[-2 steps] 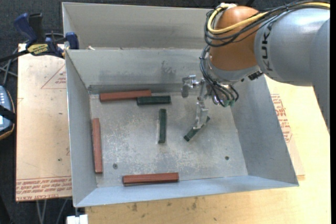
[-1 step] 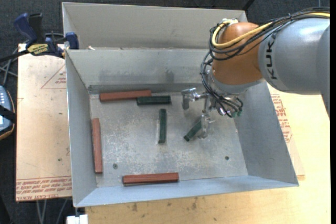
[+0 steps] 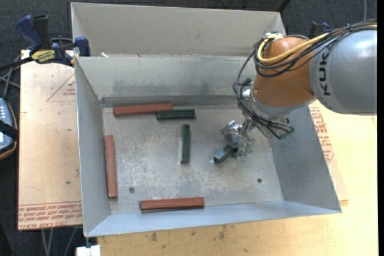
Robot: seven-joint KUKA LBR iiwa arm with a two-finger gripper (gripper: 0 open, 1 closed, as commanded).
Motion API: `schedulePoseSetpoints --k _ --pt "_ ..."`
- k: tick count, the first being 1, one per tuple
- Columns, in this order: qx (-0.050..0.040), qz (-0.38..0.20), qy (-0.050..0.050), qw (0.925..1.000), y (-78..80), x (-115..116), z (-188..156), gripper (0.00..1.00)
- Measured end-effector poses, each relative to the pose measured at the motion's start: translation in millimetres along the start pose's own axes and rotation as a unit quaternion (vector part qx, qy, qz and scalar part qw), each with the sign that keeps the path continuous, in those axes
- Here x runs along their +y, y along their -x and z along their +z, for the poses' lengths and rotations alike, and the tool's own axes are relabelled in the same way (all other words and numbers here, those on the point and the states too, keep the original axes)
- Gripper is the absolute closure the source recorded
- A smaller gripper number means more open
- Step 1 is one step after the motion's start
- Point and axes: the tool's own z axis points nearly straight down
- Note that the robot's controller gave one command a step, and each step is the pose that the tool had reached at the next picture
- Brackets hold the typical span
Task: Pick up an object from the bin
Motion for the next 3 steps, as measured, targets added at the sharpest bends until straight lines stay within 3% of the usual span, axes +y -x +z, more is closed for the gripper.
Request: schedulePoseSetpoints --k 1,2,3 --pt "0.0 0.0 0.0 1.0 0.0 0 0 1.0" --pt "-0.0012 0.005 -0.001 1.0 14.1 -39 -88 1.0" --pt "-0.0011 0.005 -0.001 1.0 14.1 -39 -88 1.0"
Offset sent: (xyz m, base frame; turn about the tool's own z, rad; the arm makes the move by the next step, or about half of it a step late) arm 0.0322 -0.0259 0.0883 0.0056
